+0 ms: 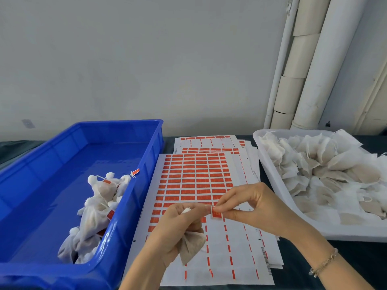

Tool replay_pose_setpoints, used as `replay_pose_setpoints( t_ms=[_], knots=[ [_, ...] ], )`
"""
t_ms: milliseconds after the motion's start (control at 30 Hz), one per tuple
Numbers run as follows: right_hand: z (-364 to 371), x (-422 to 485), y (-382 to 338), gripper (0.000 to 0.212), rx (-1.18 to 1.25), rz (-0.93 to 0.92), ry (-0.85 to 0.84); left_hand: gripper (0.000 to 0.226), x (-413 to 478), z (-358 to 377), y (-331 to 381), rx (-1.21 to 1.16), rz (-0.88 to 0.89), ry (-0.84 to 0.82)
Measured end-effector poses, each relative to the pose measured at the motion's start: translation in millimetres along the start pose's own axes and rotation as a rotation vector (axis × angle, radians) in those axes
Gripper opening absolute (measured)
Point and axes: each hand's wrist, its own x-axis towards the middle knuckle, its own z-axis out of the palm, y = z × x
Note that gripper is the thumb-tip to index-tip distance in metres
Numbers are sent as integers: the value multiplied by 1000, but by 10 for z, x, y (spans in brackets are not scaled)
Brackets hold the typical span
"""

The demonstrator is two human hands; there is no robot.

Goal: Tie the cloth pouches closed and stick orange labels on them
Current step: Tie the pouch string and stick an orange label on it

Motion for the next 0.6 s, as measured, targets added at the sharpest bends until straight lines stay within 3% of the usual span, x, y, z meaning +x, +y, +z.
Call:
replay_pose_setpoints(
  t_ms=[200,367,500,600],
  knots=[
    [42,-18,21,18,-131,-103,63,39,11,45,-8,-4,-28,56],
    [108,-45,51,18,-123,-122,133,32,27,53,-34,-50,-44,101],
    [168,-82,69,16,-100,-144,214,34,15,49,-58,-43,-21,59],
    [176,-102,55,18,-92,-148,247,17,-25,27,-47,-40,6,-17]
  ],
)
